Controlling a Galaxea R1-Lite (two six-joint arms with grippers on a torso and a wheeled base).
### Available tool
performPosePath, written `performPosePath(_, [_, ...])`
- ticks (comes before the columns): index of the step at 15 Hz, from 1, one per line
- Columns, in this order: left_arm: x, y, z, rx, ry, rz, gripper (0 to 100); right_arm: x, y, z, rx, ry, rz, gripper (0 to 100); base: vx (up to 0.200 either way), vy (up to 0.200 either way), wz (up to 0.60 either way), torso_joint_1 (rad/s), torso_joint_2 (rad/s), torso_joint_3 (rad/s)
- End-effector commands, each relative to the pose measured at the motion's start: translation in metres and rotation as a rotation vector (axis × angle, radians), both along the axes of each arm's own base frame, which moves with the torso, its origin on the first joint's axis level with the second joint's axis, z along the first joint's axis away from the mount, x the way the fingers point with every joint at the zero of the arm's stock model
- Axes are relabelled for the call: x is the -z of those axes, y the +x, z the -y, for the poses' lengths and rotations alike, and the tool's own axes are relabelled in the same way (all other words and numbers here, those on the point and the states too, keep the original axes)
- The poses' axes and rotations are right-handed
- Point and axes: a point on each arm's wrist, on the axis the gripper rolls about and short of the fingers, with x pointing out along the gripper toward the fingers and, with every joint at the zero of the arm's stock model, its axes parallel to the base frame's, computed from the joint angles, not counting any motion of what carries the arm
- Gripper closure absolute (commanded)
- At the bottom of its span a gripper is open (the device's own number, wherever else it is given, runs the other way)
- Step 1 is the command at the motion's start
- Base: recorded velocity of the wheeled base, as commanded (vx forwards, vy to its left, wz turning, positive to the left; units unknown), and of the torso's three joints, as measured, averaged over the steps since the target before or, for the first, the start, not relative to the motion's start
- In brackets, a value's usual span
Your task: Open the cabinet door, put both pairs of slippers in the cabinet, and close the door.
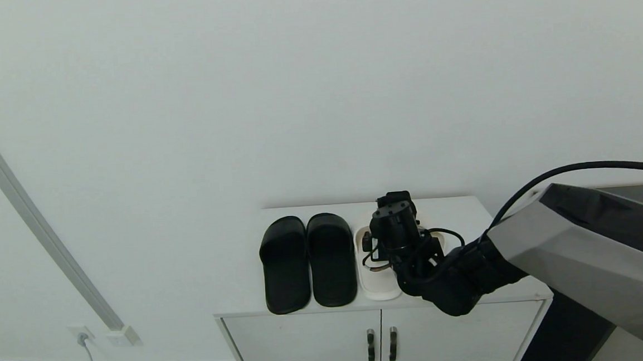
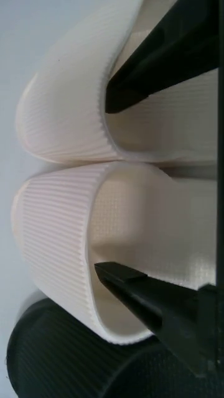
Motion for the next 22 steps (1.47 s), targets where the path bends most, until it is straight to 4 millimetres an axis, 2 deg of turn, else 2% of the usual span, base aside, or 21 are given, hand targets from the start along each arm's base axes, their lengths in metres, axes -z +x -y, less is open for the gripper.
performPosePath(1, [0.0,0.0,0.0,0.0,0.0,-0.001,100,0.003,0.005,0.002,0.01,-0.001,0.0,100,0.0,0.0,0.0,0.0,0.0,0.0])
performPosePath(10, [0.0,0.0,0.0,0.0,0.0,-0.001,100,-0.002,0.006,0.004,0.014,0.001,0.008,100,0.0,0.0,0.0,0.0,0.0,0.0])
performPosePath(13, [0.0,0.0,0.0,-0.002,0.0,-0.001,100,-0.027,-0.001,0.012,0.013,0.017,0.042,100,0.0,0.0,0.0,0.0,0.0,0.0])
performPosePath(14, [0.0,0.0,0.0,-0.002,0.0,-0.001,100,-0.043,-0.011,0.022,-0.015,0.003,0.052,100,0.0,0.0,0.0,0.0,0.0,0.0])
performPosePath(17, [0.0,0.0,0.0,-0.002,0.0,-0.001,100,-0.072,-0.042,0.045,-0.112,-0.004,0.102,100,0.0,0.0,0.0,0.0,0.0,0.0])
performPosePath(19, [0.0,0.0,0.0,-0.002,0.001,-0.001,100,-0.077,-0.075,0.065,-0.268,-0.021,0.101,100,0.0,0.0,0.0,0.0,0.0,0.0])
performPosePath(20, [0.0,0.0,0.0,-0.002,0.001,-0.001,100,-0.078,-0.085,0.069,-0.308,-0.024,0.098,100,0.0,0.0,0.0,0.0,0.0,0.0])
performPosePath(21, [0.0,0.0,0.0,-0.002,0.001,-0.001,100,-0.079,-0.108,0.078,-0.395,-0.025,0.08,100,0.0,0.0,0.0,0.0,0.0,0.0])
performPosePath(22, [0.0,0.0,0.0,-0.002,0.0,-0.001,100,-0.081,-0.123,0.086,-0.461,-0.014,0.069,100,0.0,0.0,0.0,0.0,0.0,0.0])
